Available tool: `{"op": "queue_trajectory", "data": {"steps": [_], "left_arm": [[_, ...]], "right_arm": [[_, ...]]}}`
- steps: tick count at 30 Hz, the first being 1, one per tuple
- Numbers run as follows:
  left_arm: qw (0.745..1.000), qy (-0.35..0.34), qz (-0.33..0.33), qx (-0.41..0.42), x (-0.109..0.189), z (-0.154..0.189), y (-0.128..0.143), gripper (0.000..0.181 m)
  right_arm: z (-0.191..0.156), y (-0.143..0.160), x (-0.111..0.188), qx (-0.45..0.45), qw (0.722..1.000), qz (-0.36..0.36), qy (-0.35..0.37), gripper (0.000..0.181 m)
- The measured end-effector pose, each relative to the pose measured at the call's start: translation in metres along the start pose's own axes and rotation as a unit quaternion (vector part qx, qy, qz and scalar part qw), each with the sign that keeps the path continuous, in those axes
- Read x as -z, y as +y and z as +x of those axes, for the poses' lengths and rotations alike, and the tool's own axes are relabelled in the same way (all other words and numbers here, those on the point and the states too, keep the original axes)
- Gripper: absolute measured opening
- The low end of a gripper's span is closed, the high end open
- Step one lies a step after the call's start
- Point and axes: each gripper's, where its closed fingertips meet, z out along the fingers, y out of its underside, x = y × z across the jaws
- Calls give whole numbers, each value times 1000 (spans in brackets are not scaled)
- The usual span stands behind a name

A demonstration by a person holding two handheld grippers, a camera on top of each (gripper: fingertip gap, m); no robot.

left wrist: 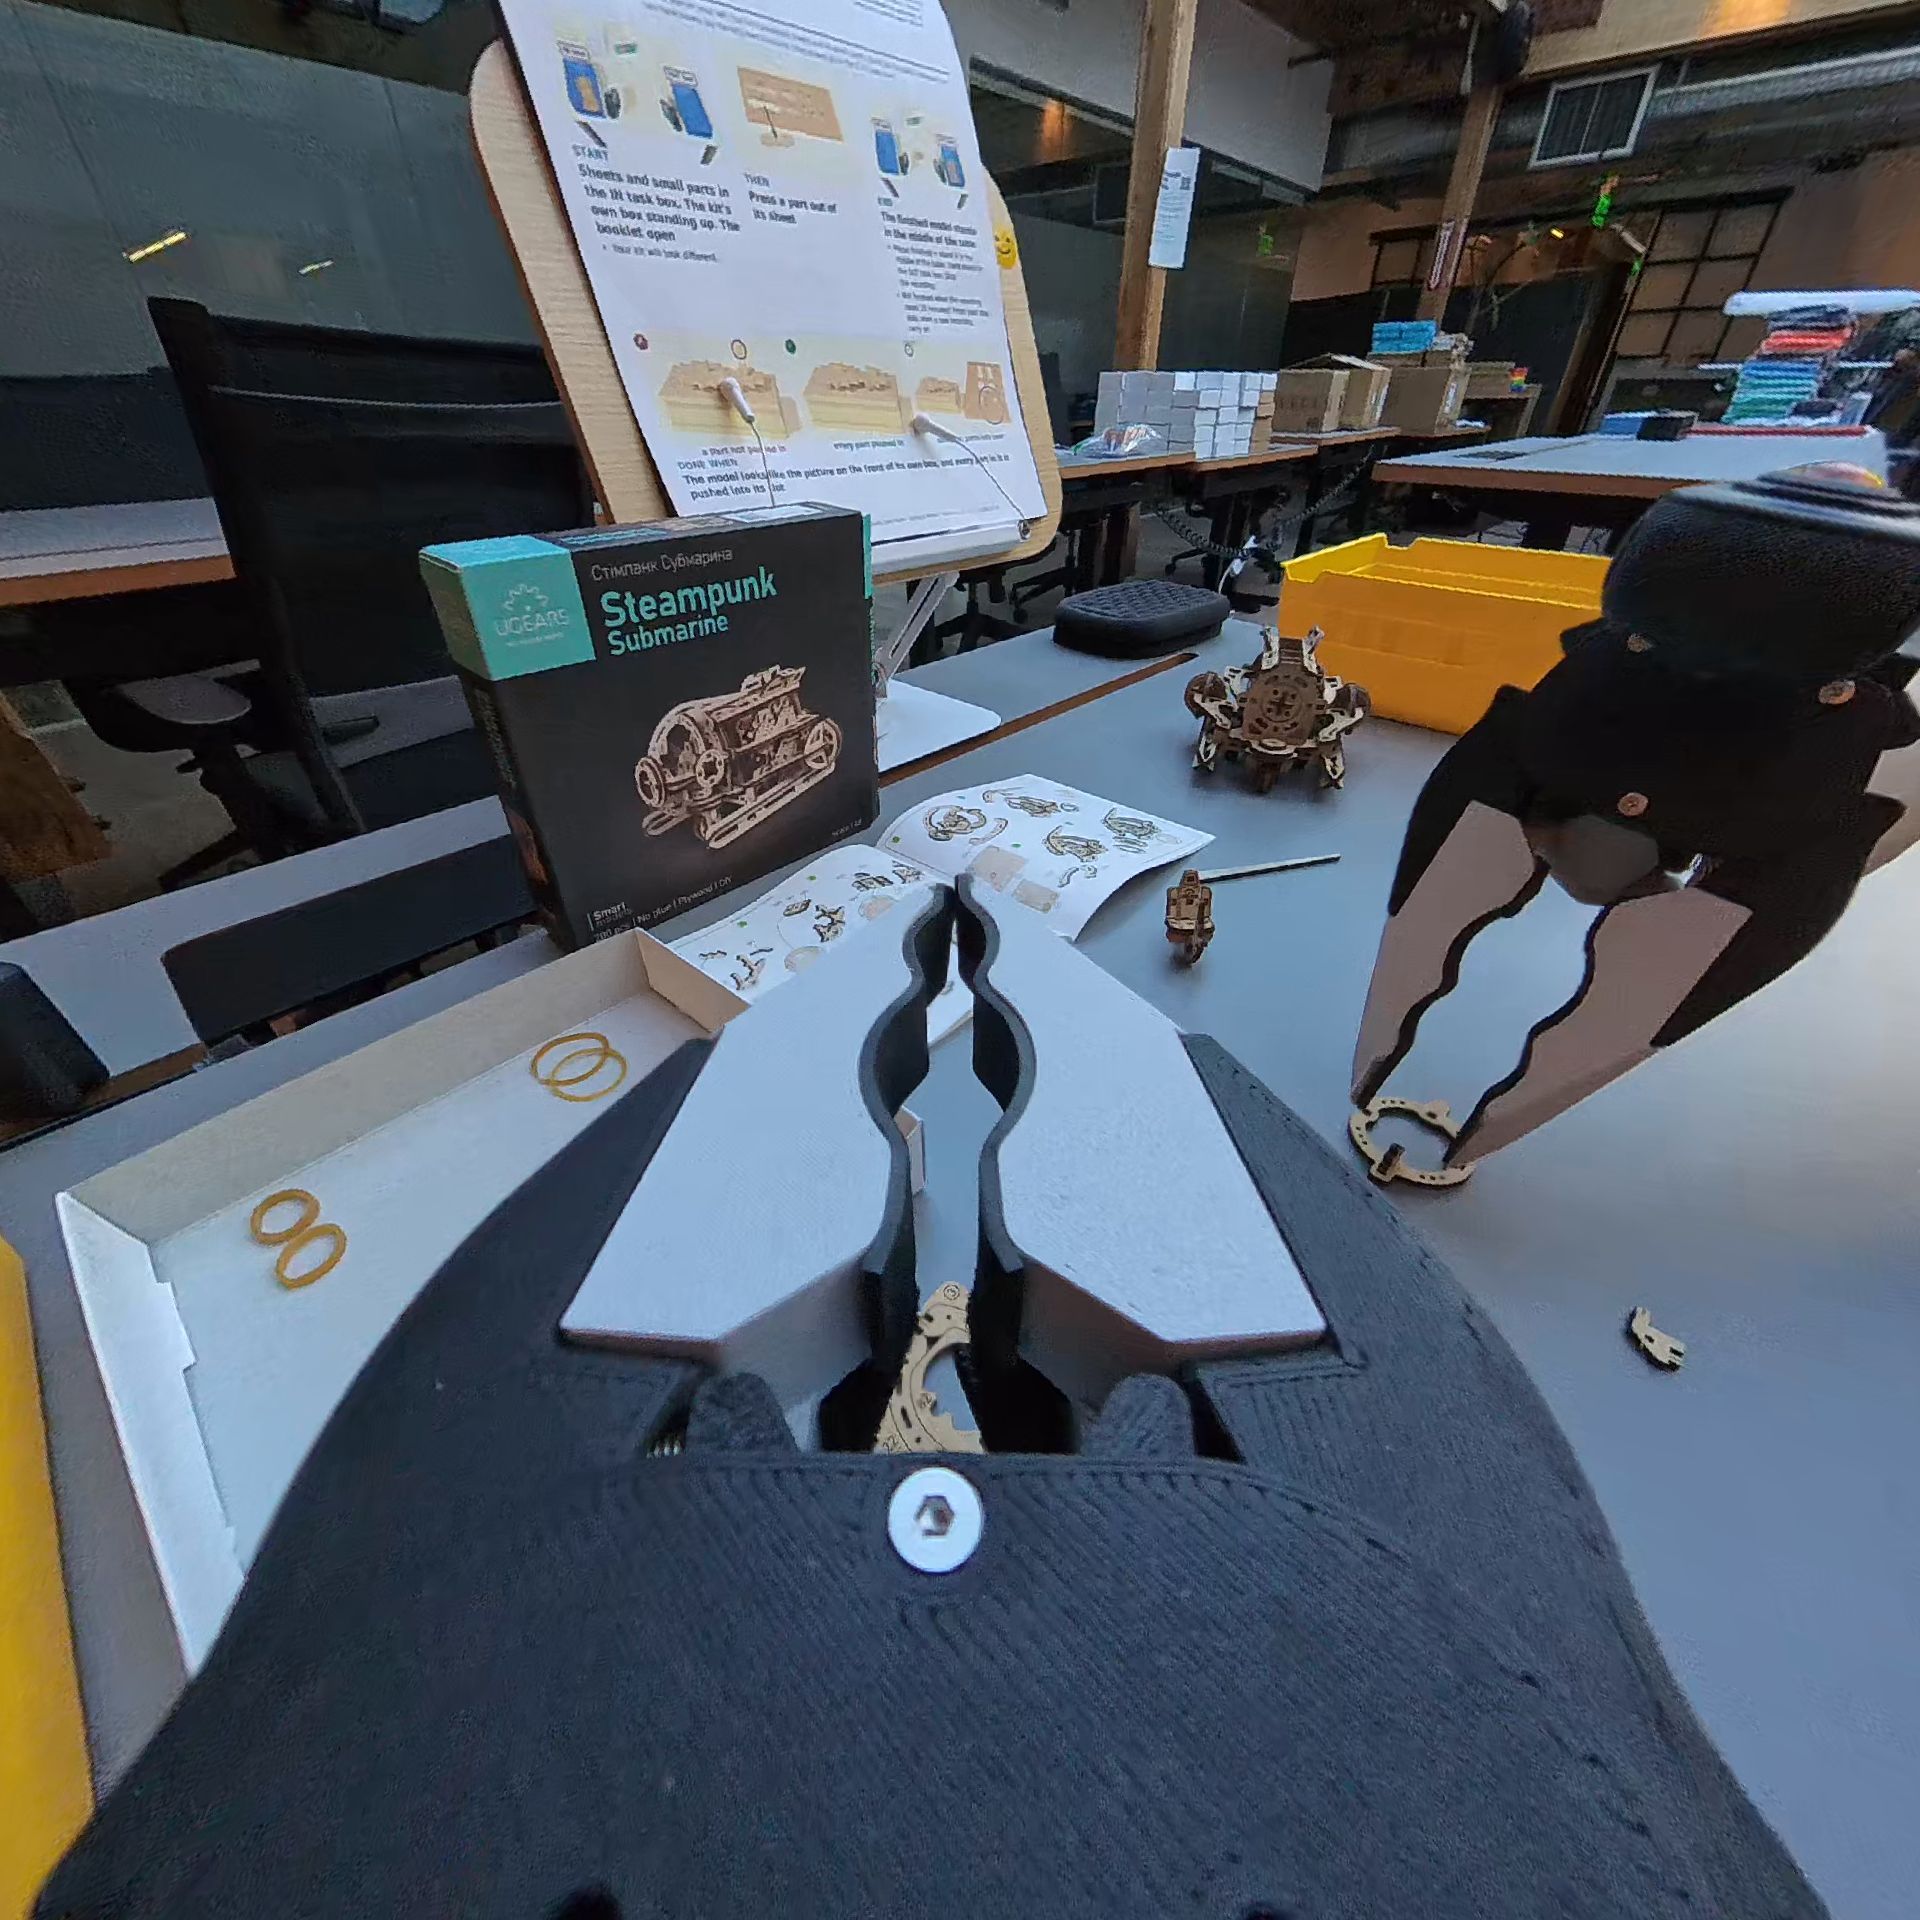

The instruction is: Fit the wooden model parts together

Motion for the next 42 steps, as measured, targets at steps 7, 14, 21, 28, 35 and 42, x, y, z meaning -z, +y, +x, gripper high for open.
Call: {"op": "queue_trajectory", "data": {"steps": [7,14,21,28,35,42], "left_arm": [[1000,-13,3,-6,2,-3,-2,0],[996,-66,56,-16,20,-21,-23,0],[993,-96,74,-8,29,-36,-26,0],[992,-100,82,7,33,-40,-29,0],[991,-102,88,14,36,-43,-30,0],[995,-50,61,57,18,-24,-20,0]], "right_arm": [[-3,-13,6,11,1000,27,2,15],[-54,-130,-22,39,976,213,-26,0],[-63,-173,-76,67,975,214,-8,0],[-63,-168,-95,47,982,177,-45,0],[-59,-170,-91,68,977,202,5,0],[-16,-124,4,31,948,288,132,0]]}}
